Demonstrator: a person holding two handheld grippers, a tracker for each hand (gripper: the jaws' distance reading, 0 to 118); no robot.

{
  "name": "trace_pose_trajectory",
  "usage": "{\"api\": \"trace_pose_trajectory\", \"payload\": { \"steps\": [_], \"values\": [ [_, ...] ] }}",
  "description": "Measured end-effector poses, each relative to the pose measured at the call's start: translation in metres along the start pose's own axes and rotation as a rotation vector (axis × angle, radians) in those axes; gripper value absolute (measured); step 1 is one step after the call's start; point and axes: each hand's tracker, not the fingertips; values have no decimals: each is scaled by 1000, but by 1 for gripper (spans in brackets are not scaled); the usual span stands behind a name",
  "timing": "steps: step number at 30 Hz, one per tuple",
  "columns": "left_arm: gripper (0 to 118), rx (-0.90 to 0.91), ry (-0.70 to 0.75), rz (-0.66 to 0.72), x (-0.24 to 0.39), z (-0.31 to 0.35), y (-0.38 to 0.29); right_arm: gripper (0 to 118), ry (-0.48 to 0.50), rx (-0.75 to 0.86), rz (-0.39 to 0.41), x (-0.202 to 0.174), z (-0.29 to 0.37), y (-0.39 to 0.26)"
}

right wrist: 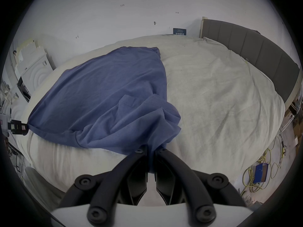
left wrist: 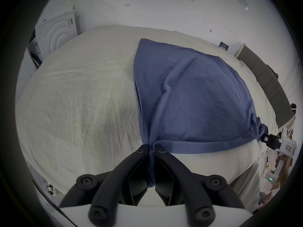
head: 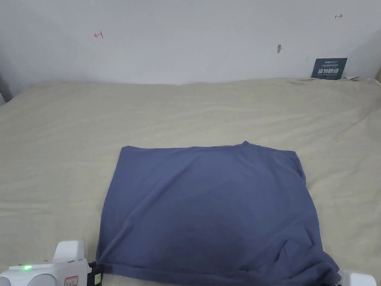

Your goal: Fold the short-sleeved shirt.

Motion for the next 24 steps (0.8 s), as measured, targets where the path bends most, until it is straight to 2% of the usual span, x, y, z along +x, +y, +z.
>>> {"api": "trace_pose_trajectory", "payload": {
  "steps": [3, 10, 18, 24],
  "values": [
    [4, 0, -3, 3, -1, 0, 0, 4, 1, 19, 28, 1, 7, 6],
    [4, 28, -41, 62, -10, 4, 12, 3, 30, 93, -17, 5, 22, 35],
    [4, 106, -67, 74, -7, 13, 71, 3, 30, 174, -4, -4, 22, 101],
    [4, 85, -47, 38, 3, -18, 126, 3, 15, 152, 26, -13, -9, 153]
  ]
}}
